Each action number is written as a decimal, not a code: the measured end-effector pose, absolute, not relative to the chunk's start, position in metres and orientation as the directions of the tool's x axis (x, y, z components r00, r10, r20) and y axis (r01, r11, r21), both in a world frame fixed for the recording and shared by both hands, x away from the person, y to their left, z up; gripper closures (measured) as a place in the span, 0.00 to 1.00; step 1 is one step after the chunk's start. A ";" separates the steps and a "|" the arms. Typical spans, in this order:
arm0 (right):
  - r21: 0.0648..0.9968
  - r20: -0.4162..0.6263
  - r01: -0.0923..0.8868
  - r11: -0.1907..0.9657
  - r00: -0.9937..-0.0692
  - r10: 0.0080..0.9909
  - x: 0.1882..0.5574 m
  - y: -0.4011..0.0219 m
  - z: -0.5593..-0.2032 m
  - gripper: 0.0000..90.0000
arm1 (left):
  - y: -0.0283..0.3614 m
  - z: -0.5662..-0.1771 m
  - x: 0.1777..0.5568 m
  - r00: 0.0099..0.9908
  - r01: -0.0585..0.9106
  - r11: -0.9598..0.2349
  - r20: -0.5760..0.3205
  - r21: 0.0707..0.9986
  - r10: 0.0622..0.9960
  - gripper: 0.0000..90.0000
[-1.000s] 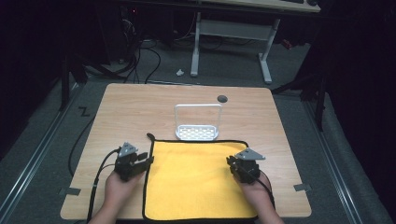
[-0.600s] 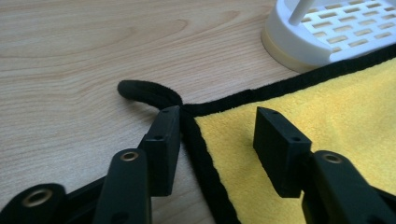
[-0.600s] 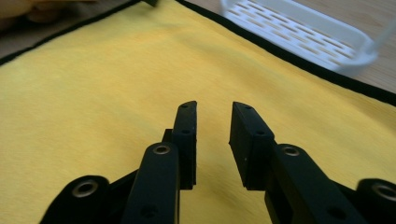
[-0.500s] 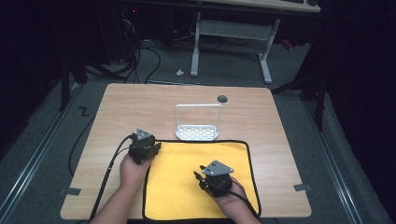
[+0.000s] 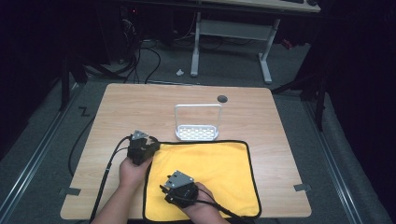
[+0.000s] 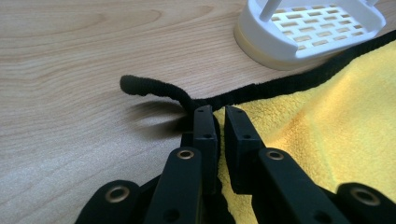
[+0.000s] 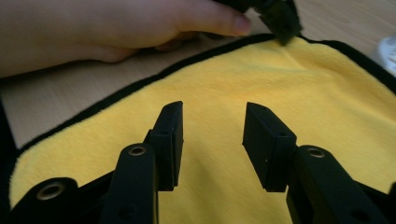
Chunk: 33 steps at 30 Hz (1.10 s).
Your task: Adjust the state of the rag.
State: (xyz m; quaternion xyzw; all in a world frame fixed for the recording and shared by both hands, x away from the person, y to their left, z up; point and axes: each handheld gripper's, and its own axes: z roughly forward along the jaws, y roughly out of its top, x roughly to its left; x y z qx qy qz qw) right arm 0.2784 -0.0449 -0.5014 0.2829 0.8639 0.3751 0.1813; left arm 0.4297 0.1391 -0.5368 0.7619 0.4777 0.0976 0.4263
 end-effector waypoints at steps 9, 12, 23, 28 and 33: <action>0.729 -0.063 0.347 0.590 -0.824 0.564 0.273 -0.005 -0.513 0.64 | 0.143 -0.538 0.431 0.520 0.662 -0.151 -0.304 0.735 0.798 0.92; 0.709 -0.037 0.355 0.609 -0.844 0.535 0.272 0.005 -0.521 0.61 | 0.144 -0.538 0.431 0.519 0.662 -0.147 -0.309 0.735 0.797 0.92; 0.698 -0.071 0.323 0.639 -0.857 0.511 0.266 0.006 -0.526 0.96 | 0.145 -0.538 0.431 0.507 0.672 -0.130 -0.325 0.729 0.798 0.92; 0.728 -0.086 0.305 0.614 -0.848 0.523 0.264 0.003 -0.517 0.97 | 0.148 -0.538 0.431 0.490 0.681 -0.104 -0.345 0.725 0.801 0.92; 0.777 -0.101 0.264 0.571 -0.844 0.527 0.260 0.003 -0.497 0.97 | 0.153 -0.534 0.427 0.490 0.667 -0.082 -0.353 0.740 0.797 0.94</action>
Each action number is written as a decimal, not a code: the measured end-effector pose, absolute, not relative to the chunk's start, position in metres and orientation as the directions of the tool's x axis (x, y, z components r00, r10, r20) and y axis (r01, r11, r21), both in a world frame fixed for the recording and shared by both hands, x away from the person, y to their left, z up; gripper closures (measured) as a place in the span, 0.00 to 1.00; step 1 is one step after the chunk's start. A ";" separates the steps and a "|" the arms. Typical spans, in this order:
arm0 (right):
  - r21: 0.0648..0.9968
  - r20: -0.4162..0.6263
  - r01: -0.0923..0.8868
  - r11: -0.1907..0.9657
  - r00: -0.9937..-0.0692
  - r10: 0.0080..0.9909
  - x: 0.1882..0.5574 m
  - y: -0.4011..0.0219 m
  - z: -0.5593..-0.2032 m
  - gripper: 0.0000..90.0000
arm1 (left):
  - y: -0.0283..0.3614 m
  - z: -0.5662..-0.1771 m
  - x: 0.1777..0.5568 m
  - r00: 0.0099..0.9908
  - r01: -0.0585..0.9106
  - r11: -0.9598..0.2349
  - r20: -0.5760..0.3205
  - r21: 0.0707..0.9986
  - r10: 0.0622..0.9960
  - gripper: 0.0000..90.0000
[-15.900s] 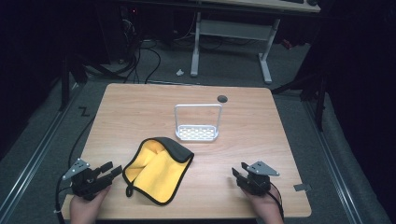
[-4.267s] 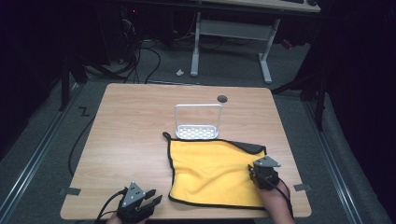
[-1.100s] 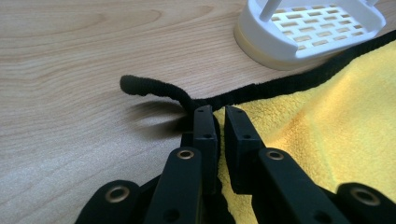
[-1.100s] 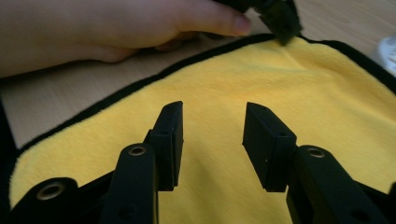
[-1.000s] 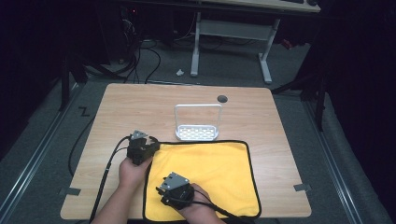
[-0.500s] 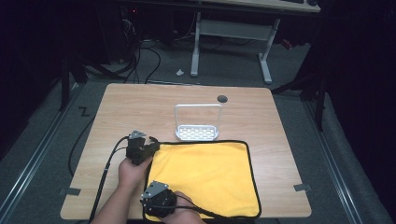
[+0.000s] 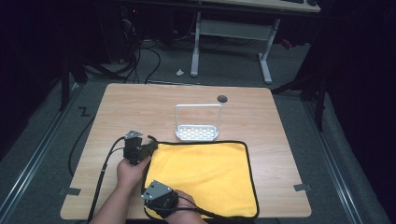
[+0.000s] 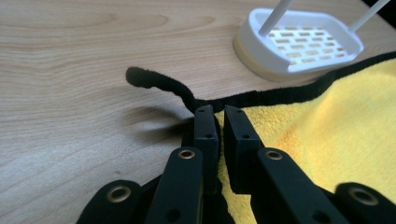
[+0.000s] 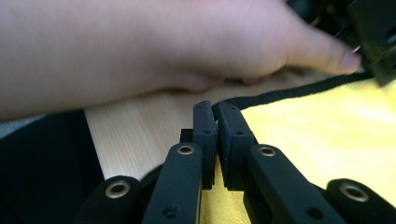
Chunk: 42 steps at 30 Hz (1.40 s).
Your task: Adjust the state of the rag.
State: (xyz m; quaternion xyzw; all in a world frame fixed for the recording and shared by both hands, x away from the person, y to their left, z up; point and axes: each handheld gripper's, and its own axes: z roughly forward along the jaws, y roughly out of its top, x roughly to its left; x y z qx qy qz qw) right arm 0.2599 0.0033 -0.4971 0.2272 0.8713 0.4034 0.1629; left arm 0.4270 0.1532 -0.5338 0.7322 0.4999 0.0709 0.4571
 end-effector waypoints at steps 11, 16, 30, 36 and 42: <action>0.830 -0.076 0.200 0.520 -0.884 0.461 0.250 0.050 -0.481 0.97 | 0.245 -0.503 0.400 0.382 0.655 0.015 -0.348 0.756 0.856 0.95; 0.854 -0.080 0.165 0.493 -0.896 0.437 0.245 0.069 -0.467 0.97 | 0.261 -0.488 0.394 0.370 0.646 0.025 -0.342 0.763 0.864 0.95; 0.837 -0.122 0.253 0.485 -0.778 0.616 0.244 -0.069 -0.467 0.97 | 0.136 -0.474 0.412 0.402 0.632 0.011 -0.340 0.775 0.850 0.94; 0.835 -0.114 0.293 0.466 -0.737 0.667 0.240 -0.111 -0.473 0.97 | 0.084 -0.478 0.411 0.436 0.629 -0.018 -0.333 0.777 0.836 0.94; 0.823 -0.096 0.347 0.449 -0.694 0.713 0.239 -0.147 -0.486 0.96 | 0.051 -0.483 0.410 0.447 0.611 -0.032 -0.312 0.791 0.839 0.93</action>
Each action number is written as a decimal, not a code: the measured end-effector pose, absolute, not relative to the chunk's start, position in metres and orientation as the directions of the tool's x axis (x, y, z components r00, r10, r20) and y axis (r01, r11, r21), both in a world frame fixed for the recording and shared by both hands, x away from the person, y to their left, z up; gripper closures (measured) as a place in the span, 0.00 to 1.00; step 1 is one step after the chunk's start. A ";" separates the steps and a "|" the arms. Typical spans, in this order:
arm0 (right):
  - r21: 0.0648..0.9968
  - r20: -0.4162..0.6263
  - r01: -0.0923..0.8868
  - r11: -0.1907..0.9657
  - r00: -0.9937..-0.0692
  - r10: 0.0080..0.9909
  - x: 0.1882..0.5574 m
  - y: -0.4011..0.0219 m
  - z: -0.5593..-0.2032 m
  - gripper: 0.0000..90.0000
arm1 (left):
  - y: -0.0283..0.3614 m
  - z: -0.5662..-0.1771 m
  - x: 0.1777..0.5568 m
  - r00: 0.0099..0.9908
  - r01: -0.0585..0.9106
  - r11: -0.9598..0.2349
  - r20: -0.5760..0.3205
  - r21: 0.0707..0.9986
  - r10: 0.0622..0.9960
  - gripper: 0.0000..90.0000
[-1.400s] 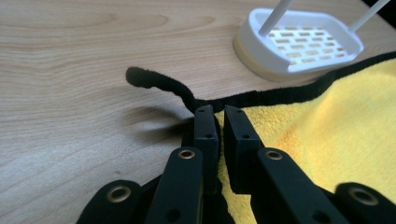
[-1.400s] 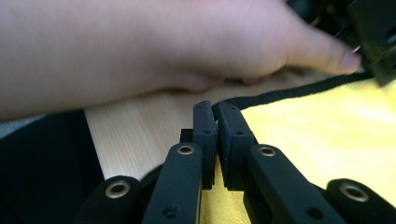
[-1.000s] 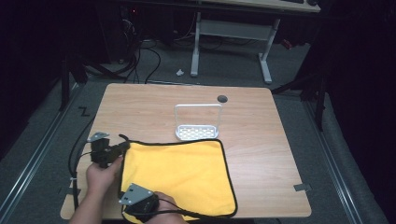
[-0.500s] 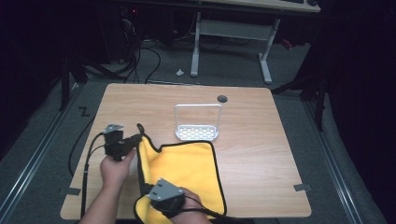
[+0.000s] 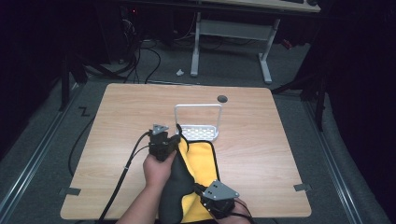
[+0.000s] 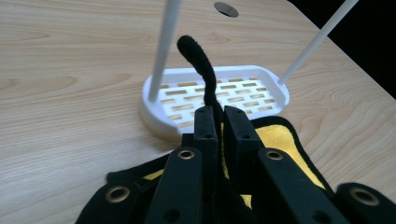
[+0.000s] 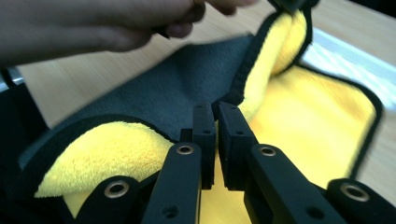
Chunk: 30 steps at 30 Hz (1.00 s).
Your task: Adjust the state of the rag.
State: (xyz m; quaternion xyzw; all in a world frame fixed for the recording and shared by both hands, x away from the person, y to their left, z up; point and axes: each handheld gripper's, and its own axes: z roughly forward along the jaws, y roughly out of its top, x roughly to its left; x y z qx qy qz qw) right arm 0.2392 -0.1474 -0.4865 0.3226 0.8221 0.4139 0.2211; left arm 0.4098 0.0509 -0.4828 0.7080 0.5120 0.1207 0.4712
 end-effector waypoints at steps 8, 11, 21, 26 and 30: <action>0.817 -0.079 0.388 0.427 -0.658 0.749 0.233 -0.178 -0.493 0.97 | 0.032 -0.460 0.398 0.468 0.486 0.043 -0.302 0.873 0.830 0.94; 0.809 -0.067 0.412 0.419 -0.643 0.763 0.232 -0.186 -0.496 0.97 | 0.024 -0.460 0.404 0.481 0.528 0.006 -0.306 0.849 0.821 0.93; 0.791 -0.022 0.472 0.390 -0.614 0.789 0.238 -0.194 -0.505 0.82 | 0.000 -0.483 0.414 0.523 0.594 -0.069 -0.320 0.801 0.790 0.94; 0.745 0.009 0.539 0.393 -0.597 0.802 0.252 -0.190 -0.517 0.68 | 0.000 -0.485 0.418 0.514 0.608 -0.069 -0.326 0.791 0.794 0.97; 0.715 0.030 0.574 0.399 -0.596 0.803 0.254 -0.188 -0.522 0.72 | -0.001 -0.488 0.419 0.518 0.610 -0.075 -0.326 0.789 0.791 0.98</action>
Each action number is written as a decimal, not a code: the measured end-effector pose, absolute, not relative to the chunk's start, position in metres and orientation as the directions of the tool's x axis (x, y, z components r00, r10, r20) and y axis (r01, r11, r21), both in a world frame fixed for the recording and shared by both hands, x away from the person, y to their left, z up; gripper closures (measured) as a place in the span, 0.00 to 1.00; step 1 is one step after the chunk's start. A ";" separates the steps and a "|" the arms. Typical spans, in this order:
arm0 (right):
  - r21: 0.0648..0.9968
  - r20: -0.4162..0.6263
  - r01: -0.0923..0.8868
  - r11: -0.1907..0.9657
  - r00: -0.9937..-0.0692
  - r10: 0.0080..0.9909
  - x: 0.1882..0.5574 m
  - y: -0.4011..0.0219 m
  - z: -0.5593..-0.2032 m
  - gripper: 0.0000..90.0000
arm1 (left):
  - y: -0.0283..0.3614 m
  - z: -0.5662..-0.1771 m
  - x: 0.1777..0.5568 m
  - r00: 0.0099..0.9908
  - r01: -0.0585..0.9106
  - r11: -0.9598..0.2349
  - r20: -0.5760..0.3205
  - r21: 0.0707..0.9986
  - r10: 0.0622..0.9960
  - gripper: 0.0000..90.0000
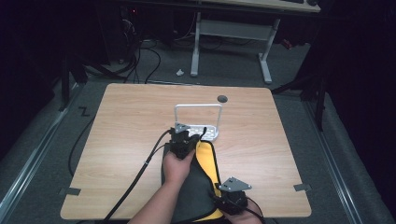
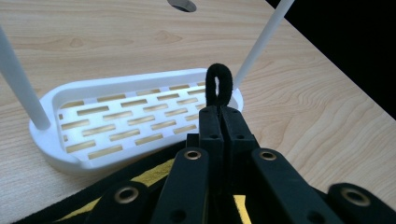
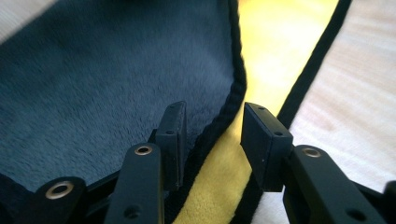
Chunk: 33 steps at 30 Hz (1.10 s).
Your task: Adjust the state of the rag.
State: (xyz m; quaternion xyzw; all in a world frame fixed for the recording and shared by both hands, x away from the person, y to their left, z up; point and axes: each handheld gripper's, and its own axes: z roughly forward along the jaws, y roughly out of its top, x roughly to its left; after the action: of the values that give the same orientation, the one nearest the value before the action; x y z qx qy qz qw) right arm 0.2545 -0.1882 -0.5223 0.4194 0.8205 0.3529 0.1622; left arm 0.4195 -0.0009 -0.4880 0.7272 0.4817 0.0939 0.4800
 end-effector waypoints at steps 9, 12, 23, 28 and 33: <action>0.755 -0.061 0.484 0.442 -0.620 0.783 0.230 -0.188 -0.506 0.98 | -0.007 -0.487 0.420 0.530 0.608 -0.057 -0.352 0.792 0.772 0.98; 0.776 -0.059 0.472 0.418 -0.606 0.793 0.216 -0.198 -0.498 0.97 | -0.015 -0.489 0.420 0.547 0.612 -0.069 -0.359 0.788 0.756 0.98; 0.788 -0.021 0.505 0.352 -0.549 0.836 0.230 -0.215 -0.500 0.79 | 0.030 -0.478 0.410 0.603 0.558 -0.162 -0.264 0.814 0.753 0.73; 0.774 -0.033 0.517 0.366 -0.544 0.838 0.257 -0.209 -0.504 0.79 | 0.060 -0.499 0.410 0.580 0.572 -0.290 -0.128 0.767 0.805 0.74; 0.759 -0.041 0.540 0.364 -0.519 0.854 0.306 -0.197 -0.507 0.77 | 0.063 -0.515 0.406 0.568 0.571 -0.314 -0.089 0.759 0.818 0.74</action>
State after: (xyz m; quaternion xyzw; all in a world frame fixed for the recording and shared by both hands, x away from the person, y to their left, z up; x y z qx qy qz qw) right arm 0.3061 -0.1971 -0.5067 0.4378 0.7957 0.3552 0.2213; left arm 0.4056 0.0629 -0.5151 0.7949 0.4370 0.1584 0.3900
